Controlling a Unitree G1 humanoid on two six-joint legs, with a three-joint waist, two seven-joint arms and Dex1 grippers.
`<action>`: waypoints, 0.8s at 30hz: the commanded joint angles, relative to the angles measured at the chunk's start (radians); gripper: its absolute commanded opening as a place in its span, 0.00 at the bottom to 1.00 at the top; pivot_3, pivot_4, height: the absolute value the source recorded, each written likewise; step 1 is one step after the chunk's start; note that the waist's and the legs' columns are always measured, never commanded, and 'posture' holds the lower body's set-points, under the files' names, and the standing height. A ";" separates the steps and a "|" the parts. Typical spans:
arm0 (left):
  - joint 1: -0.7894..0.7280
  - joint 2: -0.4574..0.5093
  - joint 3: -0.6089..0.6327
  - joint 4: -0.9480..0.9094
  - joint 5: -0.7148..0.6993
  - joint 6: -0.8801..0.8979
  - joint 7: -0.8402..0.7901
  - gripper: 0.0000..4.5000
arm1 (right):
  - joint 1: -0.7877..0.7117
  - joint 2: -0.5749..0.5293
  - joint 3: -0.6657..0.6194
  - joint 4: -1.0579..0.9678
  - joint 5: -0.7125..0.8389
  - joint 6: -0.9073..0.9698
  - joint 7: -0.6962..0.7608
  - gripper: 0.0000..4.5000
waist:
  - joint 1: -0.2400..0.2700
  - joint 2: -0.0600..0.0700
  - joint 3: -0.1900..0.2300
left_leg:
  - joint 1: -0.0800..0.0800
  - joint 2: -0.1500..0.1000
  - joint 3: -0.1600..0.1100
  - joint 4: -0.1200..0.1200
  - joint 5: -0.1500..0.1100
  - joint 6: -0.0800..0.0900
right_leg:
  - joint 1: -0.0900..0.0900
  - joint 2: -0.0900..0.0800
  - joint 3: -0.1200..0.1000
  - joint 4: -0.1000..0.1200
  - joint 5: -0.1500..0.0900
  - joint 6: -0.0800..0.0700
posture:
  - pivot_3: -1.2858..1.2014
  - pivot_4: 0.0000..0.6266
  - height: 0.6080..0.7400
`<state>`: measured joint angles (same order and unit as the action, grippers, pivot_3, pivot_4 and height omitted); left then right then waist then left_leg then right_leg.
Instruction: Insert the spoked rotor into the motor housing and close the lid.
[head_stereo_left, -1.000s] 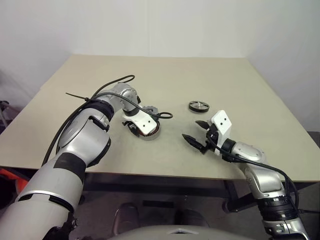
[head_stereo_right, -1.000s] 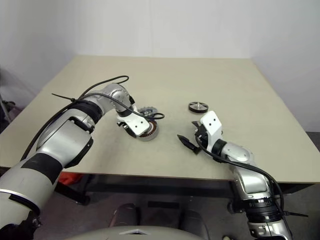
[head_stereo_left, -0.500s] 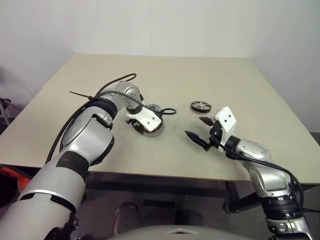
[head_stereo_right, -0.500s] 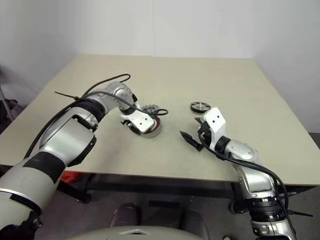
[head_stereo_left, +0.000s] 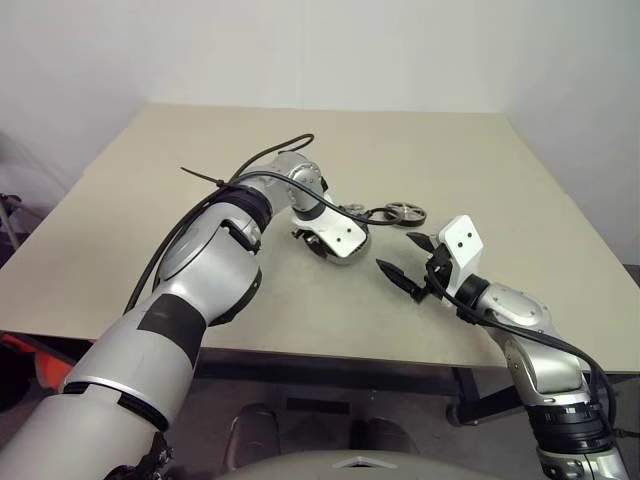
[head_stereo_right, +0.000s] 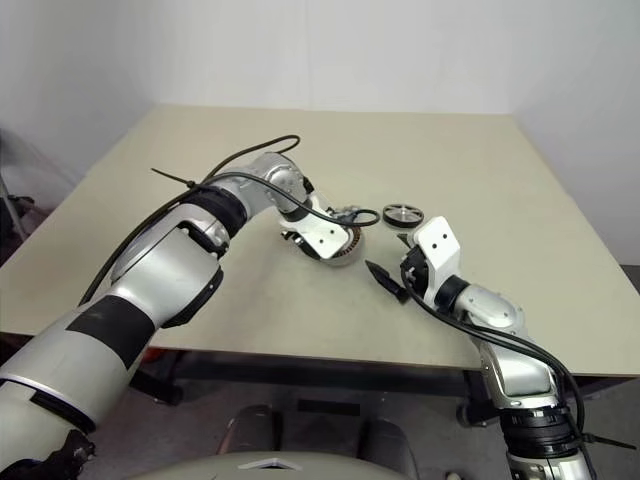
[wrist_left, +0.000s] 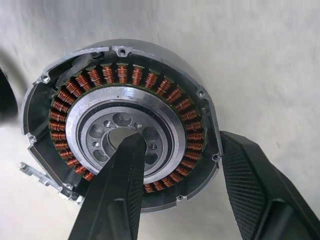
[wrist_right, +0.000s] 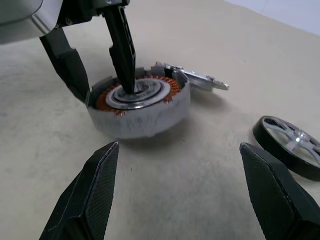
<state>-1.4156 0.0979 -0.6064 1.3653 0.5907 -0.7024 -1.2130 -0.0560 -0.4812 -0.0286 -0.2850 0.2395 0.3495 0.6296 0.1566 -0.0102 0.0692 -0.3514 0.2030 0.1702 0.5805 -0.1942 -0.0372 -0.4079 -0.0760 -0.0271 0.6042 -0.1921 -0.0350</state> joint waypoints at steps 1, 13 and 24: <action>-0.053 -0.016 0.024 -0.019 -0.015 -0.026 0.005 0.43 | 0.015 -0.008 -0.034 -0.075 0.017 0.005 -0.020 0.97 | 0.001 0.000 0.000 | 0.000 0.000 0.000 0.000 0.000 0.000 | 0.000 0.000 0.000 0.000 0.000 0.000 | 0.52 0.00 1.00; -0.028 -0.071 0.004 -0.017 0.012 -0.073 0.016 0.43 | 0.093 -0.008 -0.059 -0.165 0.024 0.034 -0.054 0.97 | 0.002 0.000 0.000 | 0.000 -0.003 0.000 0.000 0.000 0.001 | 0.000 -0.003 0.000 0.000 -0.002 0.003 | 0.52 0.00 1.00; -0.015 -0.086 -0.023 -0.014 0.044 -0.107 0.035 0.43 | 0.131 0.000 -0.067 -0.210 0.022 0.049 -0.084 0.97 | 0.001 0.000 0.000 | 0.000 -0.004 0.000 0.000 0.000 0.001 | 0.000 -0.004 0.000 0.000 -0.005 0.008 | 0.52 0.00 1.00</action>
<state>-1.4126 0.0123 -0.6336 1.3668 0.6351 -0.7907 -1.1942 0.0782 -0.4809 -0.0680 -0.4458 0.2441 0.4004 0.5593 0.1580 -0.0101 0.0692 -0.3511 0.1989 0.1700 0.5801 -0.1945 -0.0364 -0.4076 -0.0805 -0.0271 0.6046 -0.1965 -0.0273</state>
